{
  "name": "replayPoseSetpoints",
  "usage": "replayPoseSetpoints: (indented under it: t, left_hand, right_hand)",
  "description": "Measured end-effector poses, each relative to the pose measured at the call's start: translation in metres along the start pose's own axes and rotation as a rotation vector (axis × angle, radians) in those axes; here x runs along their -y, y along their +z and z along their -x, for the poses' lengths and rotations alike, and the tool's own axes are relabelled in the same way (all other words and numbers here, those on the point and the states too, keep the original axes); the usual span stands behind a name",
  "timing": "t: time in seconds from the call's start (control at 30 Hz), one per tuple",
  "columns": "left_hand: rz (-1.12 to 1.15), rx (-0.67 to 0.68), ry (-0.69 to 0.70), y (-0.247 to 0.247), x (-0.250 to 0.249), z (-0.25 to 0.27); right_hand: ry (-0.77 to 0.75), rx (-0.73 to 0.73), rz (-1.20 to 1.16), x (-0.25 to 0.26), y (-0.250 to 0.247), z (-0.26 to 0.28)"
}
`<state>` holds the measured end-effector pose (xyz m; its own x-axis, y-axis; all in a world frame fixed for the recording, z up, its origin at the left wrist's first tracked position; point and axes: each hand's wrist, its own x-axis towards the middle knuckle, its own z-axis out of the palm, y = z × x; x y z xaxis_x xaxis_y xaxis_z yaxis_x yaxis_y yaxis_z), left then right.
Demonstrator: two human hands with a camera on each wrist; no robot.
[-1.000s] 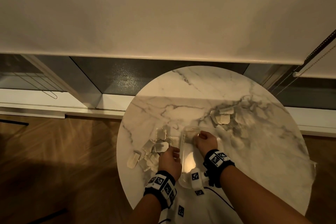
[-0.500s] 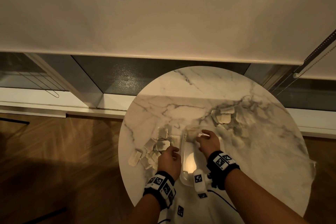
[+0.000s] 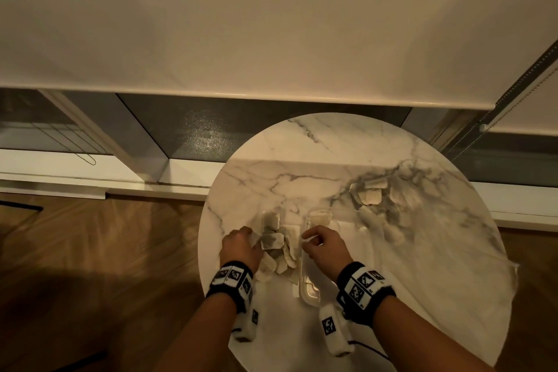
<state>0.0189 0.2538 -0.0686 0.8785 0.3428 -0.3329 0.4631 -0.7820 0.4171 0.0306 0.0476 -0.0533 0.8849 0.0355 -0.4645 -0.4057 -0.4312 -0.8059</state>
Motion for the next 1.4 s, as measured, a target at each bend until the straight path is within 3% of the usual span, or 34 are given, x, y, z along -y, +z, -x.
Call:
replayPoseSetpoints:
  t: [0.13, 0.23, 0.37, 0.5, 0.57, 0.67, 0.77, 0.97, 1.13, 1.4]
  left_hand:
    - [-0.214, 0.163, 0.052, 0.003, 0.005, -0.018]
    - [-0.27, 0.164, 0.076, 0.004, 0.005, -0.021]
    - [-0.154, 0.121, 0.057, 0.0, 0.004, -0.02]
    - [0.197, 0.04, -0.082, -0.014, 0.004, -0.016]
    - [0.536, 0.047, -0.166, -0.022, 0.0, -0.011]
    - [1.186, 0.221, -0.254, -0.031, -0.018, 0.009]
    - [1.405, 0.377, -0.228, -0.036, -0.033, 0.028]
    - [1.347, 0.472, -0.106, -0.023, -0.043, 0.05]
    - [1.223, 0.384, -0.126, -0.011, -0.044, 0.054]
    - [1.035, 0.364, 0.023, -0.01, -0.047, 0.06]
  right_hand:
    - [0.014, 0.009, 0.007, -0.002, -0.002, 0.007]
    - [0.024, 0.01, 0.02, -0.004, -0.007, 0.012]
    - [0.057, -0.007, 0.003, -0.006, -0.014, 0.013]
    - [0.067, -0.024, -0.038, -0.002, -0.019, 0.014]
    - [0.065, -0.026, -0.069, 0.002, -0.02, 0.014]
    - [0.062, 0.014, -0.179, 0.014, -0.019, 0.019]
    - [0.056, 0.098, -0.302, 0.03, -0.017, 0.026]
    - [-0.012, 0.157, -0.307, 0.04, -0.01, 0.032]
    - [-0.001, 0.126, -0.359, 0.033, -0.012, 0.032]
    - [0.012, 0.179, -0.403, 0.027, -0.015, 0.03]
